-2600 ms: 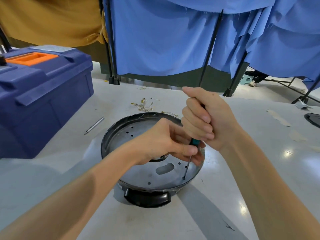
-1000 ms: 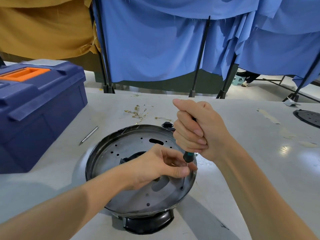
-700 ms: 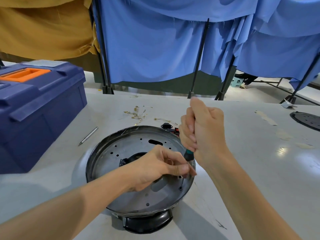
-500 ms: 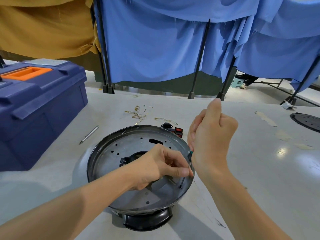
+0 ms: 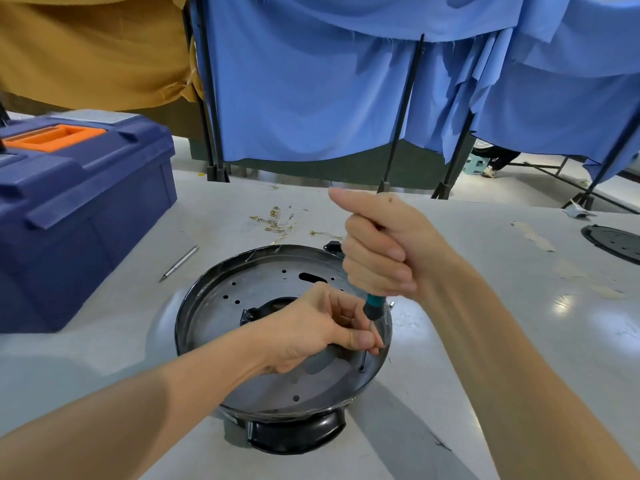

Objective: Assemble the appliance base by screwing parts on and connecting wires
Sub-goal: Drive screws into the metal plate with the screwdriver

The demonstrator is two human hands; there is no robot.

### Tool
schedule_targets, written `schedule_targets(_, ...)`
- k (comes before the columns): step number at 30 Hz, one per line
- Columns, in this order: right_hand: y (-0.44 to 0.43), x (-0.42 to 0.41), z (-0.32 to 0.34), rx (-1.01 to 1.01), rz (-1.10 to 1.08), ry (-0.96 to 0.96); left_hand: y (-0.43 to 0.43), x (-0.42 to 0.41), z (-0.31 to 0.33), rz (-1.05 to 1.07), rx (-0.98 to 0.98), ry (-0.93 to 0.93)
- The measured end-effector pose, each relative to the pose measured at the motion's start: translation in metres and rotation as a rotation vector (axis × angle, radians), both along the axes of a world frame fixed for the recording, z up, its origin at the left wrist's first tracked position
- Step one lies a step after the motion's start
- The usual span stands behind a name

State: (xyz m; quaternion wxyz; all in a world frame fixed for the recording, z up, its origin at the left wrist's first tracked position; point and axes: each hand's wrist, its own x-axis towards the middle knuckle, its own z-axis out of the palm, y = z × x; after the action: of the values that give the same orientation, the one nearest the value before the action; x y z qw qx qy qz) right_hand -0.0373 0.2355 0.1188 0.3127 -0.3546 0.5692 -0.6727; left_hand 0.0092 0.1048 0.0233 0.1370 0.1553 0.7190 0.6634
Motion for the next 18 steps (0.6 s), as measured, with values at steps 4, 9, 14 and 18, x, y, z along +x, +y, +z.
schedule_targets(4,-0.011,0.009,-0.008,-0.086,-0.358,0.003,-0.004,0.0,0.001,0.056,0.045,-0.015)
schedule_targets(9,-0.024,0.023,-0.022,-0.156,-1.072,0.282,0.001,-0.004,-0.001,0.066,0.086,-0.021)
schedule_targets(14,-0.002,0.013,-0.01,-0.041,-0.514,0.111,0.001,-0.003,-0.001,0.029,0.039,0.007)
schedule_targets(18,0.007,-0.001,0.002,0.055,0.089,-0.119,0.004,-0.001,0.002,0.003,0.021,-0.022)
